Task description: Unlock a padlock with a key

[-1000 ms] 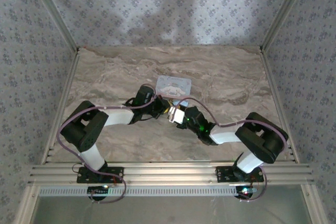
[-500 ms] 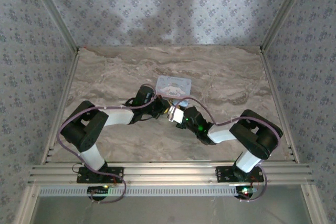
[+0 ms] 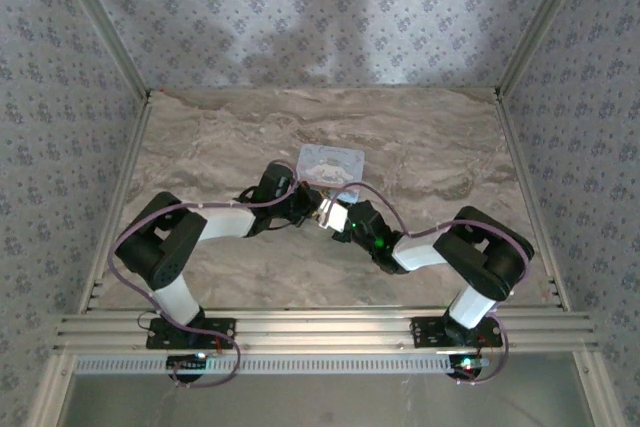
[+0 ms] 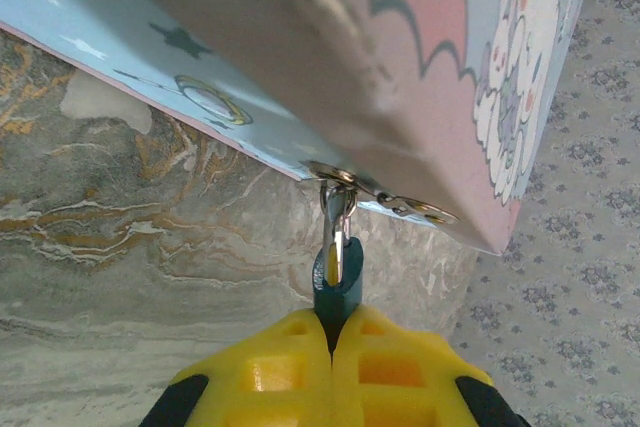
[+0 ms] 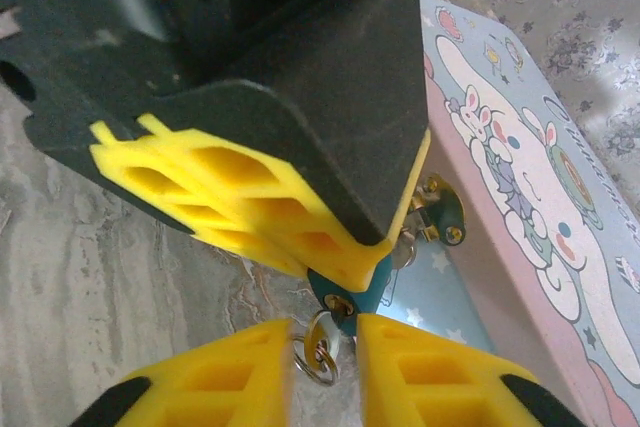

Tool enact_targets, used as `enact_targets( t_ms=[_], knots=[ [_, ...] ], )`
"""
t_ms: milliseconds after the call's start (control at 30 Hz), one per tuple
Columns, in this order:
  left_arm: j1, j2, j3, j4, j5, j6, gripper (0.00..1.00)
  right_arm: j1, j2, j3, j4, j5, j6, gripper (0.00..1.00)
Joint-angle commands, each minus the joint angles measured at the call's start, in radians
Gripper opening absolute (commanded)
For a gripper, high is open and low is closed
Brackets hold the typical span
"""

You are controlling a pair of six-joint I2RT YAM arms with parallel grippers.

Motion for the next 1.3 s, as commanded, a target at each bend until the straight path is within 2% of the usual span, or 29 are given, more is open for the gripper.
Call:
enact_targets(
  t_ms=[0, 167, 400, 633, 1100, 1267],
  knots=[
    [-0.007, -0.017, 0.026, 0.025, 0.018, -0.013, 0.00, -0.007, 0.019, 0.027, 0.025, 0.021, 0.021, 0.16],
    [-0.007, -0.015, 0.024, 0.030, 0.018, -0.015, 0.00, -0.009, 0.025, 0.027, 0.034, 0.032, 0.030, 0.07],
    [-0.008, -0.017, 0.021, 0.030, 0.017, -0.016, 0.00, -0.012, 0.024, 0.020, 0.038, 0.050, 0.050, 0.00],
    [-0.007, -0.018, 0.018, 0.030, 0.012, -0.017, 0.00, -0.017, 0.015, 0.017, 0.040, 0.045, 0.113, 0.00],
    [-0.012, -0.017, 0.014, 0.027, 0.007, -0.017, 0.00, -0.045, 0.050, 0.001, 0.116, -0.053, 0.410, 0.00],
    [-0.014, -0.015, 0.013, 0.027, 0.006, -0.017, 0.00, -0.052, 0.058, -0.005, 0.121, -0.066, 0.431, 0.00]
  ],
)
